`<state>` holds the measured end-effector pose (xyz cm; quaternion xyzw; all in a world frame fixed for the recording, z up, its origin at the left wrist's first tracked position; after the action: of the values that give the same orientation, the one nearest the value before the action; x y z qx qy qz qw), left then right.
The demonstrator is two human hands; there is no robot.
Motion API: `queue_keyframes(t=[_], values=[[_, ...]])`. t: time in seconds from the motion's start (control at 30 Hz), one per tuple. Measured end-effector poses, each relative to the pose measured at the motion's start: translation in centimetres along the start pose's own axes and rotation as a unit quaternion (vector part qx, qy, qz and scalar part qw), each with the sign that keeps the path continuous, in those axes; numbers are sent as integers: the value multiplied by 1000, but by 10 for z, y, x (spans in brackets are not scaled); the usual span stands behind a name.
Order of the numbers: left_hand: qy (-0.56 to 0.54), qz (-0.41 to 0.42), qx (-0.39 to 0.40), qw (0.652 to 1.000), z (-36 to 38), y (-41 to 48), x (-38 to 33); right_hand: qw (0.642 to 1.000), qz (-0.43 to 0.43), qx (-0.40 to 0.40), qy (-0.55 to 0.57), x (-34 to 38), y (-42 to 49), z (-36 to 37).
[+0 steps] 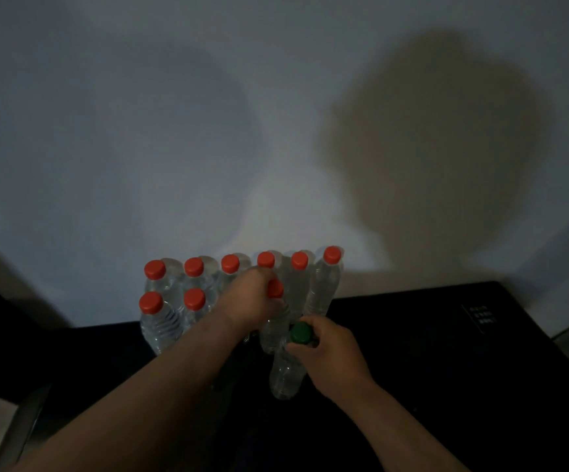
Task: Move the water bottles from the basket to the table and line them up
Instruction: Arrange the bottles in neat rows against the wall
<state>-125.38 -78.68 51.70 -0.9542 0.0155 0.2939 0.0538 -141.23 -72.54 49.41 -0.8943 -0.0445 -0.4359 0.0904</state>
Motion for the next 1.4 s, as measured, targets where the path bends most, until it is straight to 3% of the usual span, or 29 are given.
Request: queue_keyframes(t=[0.2, 0.4, 0.57, 0.7, 0.83, 0.97, 1.1, 1.23, 1.4], values=[[10, 17, 18, 1000, 0, 12, 2, 999, 0, 18, 27, 9, 10, 21], [-78, 42, 57, 994, -15, 17, 1, 997, -50, 14, 49, 20, 21, 33], [-96, 26, -11, 995, -33, -19, 15, 997, -61, 37, 21, 13, 23, 33], [-84, 73, 93, 989, 2, -65, 22, 990, -77, 113, 27, 6, 19, 29], [-49, 50, 4, 998, 14, -71, 24, 992, -31, 109, 51, -9, 30, 16], [-53, 21, -50, 997, 15, -60, 30, 997, -1, 19, 74, -20, 49, 3], [-61, -24, -87, 994, -1, -50, 41, 991, 35, 71, 111, -32, 60, 25], [-42, -49, -124, 990, -6, -41, 42, 990, 61, 104, 67, -44, 68, 42], [-41, -27, -158, 986, -8, -55, 33, 994, 48, 66, 76, -36, 69, 50]])
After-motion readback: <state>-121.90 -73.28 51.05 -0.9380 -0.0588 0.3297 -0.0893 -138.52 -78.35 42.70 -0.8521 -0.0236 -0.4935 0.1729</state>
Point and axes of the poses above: each hand's wrist, its own y-axis towards the middle knuckle, its own z-axis out of the palm, x = y × z, the point moved 5 cm from there along y, towards the middle knuckle, and after that the axes turned 2 degrees about x, right-handed, at the moved point
